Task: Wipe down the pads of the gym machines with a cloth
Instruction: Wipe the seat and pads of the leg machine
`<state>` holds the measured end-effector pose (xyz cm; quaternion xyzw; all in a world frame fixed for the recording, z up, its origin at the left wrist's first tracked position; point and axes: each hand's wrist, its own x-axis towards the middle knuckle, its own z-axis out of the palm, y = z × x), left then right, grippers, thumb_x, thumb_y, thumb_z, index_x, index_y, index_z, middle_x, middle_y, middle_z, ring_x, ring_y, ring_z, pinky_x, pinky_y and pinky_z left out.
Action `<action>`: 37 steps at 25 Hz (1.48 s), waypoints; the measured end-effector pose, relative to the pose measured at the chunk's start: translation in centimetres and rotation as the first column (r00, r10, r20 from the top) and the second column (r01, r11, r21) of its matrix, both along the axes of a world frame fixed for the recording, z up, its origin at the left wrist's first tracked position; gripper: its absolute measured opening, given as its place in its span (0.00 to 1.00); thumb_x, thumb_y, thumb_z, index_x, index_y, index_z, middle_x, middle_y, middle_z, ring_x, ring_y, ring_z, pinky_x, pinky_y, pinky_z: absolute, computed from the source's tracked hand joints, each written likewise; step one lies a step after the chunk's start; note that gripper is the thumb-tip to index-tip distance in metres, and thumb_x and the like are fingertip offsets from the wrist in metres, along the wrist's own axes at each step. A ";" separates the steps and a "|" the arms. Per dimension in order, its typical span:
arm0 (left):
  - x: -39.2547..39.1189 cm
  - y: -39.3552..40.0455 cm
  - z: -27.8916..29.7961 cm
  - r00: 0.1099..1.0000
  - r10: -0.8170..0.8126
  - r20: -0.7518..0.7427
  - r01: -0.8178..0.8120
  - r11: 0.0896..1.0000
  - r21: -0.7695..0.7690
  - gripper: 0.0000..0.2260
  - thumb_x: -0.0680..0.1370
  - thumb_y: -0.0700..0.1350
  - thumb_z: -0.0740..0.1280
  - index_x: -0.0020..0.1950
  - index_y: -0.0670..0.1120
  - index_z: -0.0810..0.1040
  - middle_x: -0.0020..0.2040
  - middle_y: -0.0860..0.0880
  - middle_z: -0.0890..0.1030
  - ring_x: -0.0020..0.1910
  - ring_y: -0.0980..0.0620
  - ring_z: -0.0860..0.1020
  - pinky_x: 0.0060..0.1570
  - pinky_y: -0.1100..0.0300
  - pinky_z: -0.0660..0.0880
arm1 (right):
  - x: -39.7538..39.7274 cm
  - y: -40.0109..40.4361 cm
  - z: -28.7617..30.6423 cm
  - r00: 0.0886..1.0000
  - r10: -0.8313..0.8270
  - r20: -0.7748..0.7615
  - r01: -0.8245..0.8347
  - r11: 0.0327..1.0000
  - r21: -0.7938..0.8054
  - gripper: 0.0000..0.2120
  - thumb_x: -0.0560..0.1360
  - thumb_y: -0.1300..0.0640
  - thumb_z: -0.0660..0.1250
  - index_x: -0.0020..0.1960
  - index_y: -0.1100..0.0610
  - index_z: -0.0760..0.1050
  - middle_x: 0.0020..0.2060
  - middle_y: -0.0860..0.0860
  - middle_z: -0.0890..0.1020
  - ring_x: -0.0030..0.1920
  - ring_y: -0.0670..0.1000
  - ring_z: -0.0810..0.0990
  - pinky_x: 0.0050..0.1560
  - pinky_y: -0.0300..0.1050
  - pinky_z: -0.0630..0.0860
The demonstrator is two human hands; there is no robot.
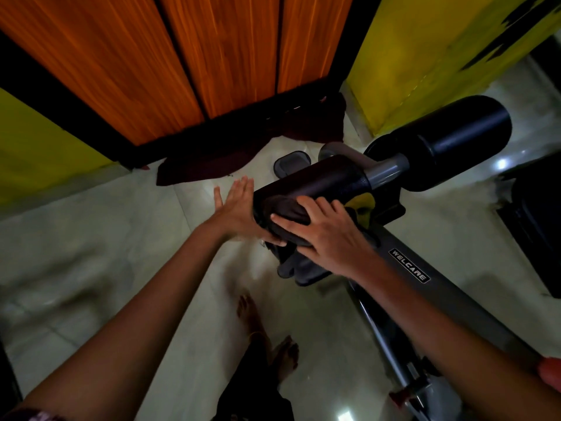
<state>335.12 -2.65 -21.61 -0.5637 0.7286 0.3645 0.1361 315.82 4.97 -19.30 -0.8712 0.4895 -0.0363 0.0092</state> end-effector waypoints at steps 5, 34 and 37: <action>-0.7 1.0 0.2 0.964 0.157 -0.213 -0.157 0.987 0.019 0.52 0.55 0.61 0.80 0.70 0.49 0.57 0.67 0.50 0.67 0.71 0.48 0.63 0.73 0.45 0.39 | -6.4 -2.5 0.2 0.827 -0.556 0.085 0.553 0.831 0.051 0.27 0.72 0.54 0.68 0.70 0.47 0.68 0.57 0.63 0.72 0.54 0.64 0.73 0.50 0.56 0.69; -1.2 -0.1 0.8 0.970 0.216 -0.114 -0.199 0.969 0.146 0.52 0.60 0.68 0.73 0.74 0.46 0.54 0.69 0.49 0.66 0.72 0.45 0.61 0.73 0.43 0.49 | -2.6 -1.6 0.3 0.993 -0.112 -0.021 0.112 0.994 -0.003 0.28 0.68 0.47 0.66 0.68 0.49 0.72 0.56 0.60 0.75 0.50 0.61 0.75 0.48 0.53 0.71; -1.2 0.6 0.9 0.969 0.194 -0.156 -0.187 0.981 0.057 0.48 0.57 0.68 0.75 0.69 0.47 0.60 0.64 0.50 0.70 0.67 0.47 0.67 0.71 0.43 0.54 | -5.4 -3.9 1.0 0.828 -0.559 0.052 0.554 0.828 0.083 0.25 0.73 0.45 0.57 0.69 0.48 0.70 0.57 0.61 0.72 0.55 0.64 0.72 0.53 0.57 0.70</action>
